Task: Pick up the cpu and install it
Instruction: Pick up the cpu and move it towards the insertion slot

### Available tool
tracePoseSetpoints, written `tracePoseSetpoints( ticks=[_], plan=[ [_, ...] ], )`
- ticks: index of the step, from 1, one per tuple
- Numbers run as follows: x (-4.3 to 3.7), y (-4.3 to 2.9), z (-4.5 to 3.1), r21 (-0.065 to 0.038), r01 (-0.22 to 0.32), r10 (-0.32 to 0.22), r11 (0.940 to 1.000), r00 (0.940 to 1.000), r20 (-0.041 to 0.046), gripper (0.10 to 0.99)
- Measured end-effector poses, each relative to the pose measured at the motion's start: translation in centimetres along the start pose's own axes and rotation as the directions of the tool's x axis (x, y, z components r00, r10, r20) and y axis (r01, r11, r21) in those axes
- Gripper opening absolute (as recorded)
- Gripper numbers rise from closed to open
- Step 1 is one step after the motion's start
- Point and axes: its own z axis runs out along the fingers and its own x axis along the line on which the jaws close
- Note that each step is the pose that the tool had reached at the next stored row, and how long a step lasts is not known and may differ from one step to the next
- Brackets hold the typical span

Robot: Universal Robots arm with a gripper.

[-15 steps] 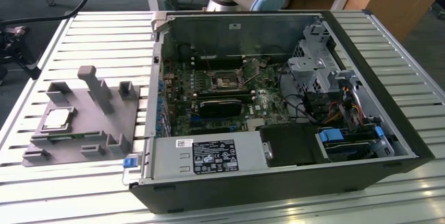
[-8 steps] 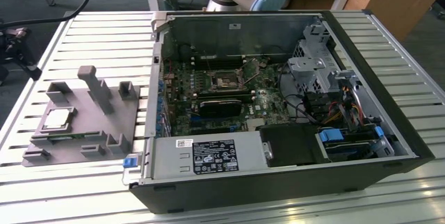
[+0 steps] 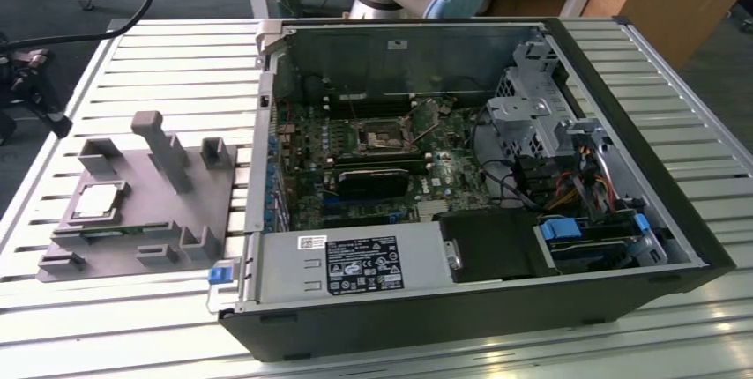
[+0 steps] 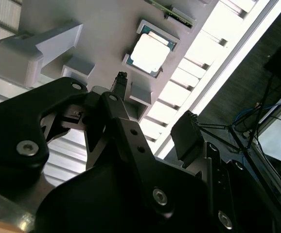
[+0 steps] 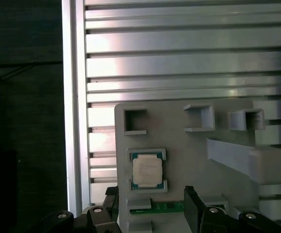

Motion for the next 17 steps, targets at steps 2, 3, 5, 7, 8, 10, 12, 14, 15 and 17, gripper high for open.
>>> tracePoseSetpoints(
  ticks=[2,3,5,7,8,10,12,14,15,17],
  plan=[
    [0.0,-0.01,0.09,0.0,0.0,0.0,1.0,1.0,0.0,0.647],
    [0.0,-0.01,0.15,0.0,0.0,0.0,1.0,1.0,0.0001,0.647],
    [0.0,-0.03,0.28,0.0,0.0,0.0,1.0,1.0,0.0,0.655],
    [0.0,-0.09,0.39,0.0,0.0,0.0,1.0,1.0,-0.0001,0.776],
    [0.0,-0.11,0.44,0.0,0.0,0.0,1.0,1.0,-0.0002,0.776],
    [0.0,-0.15,0.52,0.0,0.0,0.0,1.0,1.0,0.0001,0.776],
    [-0.01,-0.19,0.58,0.0,0.0,0.0,1.0,1.0,0.0003,0.776],
    [-0.01,-0.23,0.66,0.0,0.0,0.0,1.0,1.0,0.0004,0.776],
    [-0.01,-0.24,0.71,0.0,0.0,0.0,1.0,1.0,0.0005,0.776],
    [-0.01,-0.25,0.79,0.0,0.0,0.0,1.0,1.0,0.0003,0.776]
  ],
)
